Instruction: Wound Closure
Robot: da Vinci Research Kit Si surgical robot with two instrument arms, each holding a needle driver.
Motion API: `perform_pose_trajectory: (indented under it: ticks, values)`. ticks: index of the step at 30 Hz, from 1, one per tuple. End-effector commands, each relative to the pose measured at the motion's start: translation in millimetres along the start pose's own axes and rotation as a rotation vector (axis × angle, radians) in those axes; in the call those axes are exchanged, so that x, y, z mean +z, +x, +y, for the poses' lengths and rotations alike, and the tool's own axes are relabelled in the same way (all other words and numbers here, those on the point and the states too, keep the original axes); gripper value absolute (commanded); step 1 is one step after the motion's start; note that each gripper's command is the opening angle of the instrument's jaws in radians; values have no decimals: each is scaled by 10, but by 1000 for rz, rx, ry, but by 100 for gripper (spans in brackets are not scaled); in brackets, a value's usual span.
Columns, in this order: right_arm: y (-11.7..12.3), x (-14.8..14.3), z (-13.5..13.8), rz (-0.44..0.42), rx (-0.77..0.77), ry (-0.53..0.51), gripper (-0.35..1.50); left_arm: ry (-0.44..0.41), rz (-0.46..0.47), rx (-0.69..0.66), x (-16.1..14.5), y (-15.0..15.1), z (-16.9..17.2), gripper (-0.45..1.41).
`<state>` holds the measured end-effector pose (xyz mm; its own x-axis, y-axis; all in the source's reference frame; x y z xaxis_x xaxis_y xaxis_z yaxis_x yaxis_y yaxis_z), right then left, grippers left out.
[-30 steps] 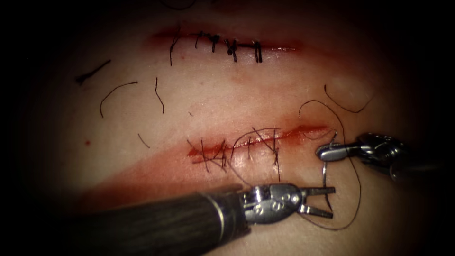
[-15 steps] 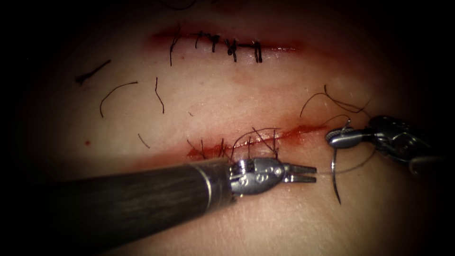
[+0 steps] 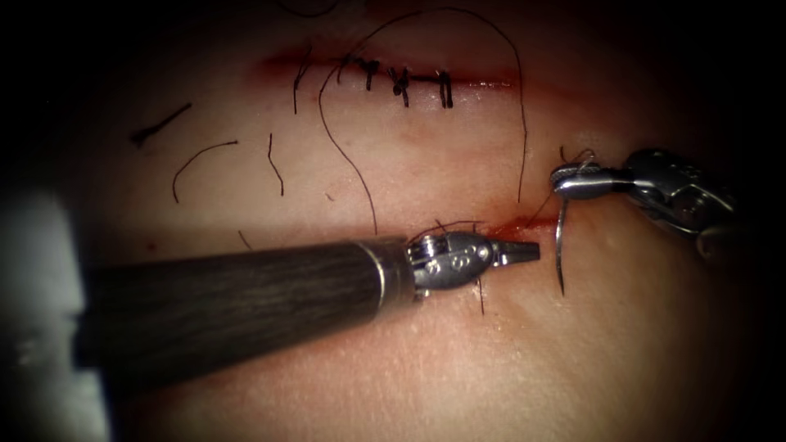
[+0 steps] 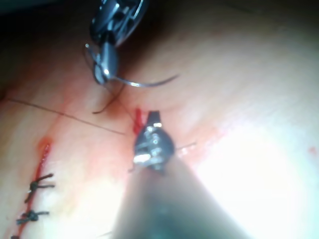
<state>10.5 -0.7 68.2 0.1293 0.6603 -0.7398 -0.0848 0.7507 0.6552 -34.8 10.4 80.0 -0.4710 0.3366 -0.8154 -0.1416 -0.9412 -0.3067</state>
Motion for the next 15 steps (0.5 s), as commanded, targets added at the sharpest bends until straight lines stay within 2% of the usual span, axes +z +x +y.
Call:
perform_pose_trajectory:
  ticks: [1,9,15]
  values:
    - [-4,6,7,0,-13,-2,-35,6,0,0,8,-6,0,-23]
    - [-8,4,15,-1,-44,-20,-35,40,-55,-8,4,-23,-10,-26]
    - [-9,4,12,-10,-75,-21,-35,48,-112,-11,12,-31,-8,-30]
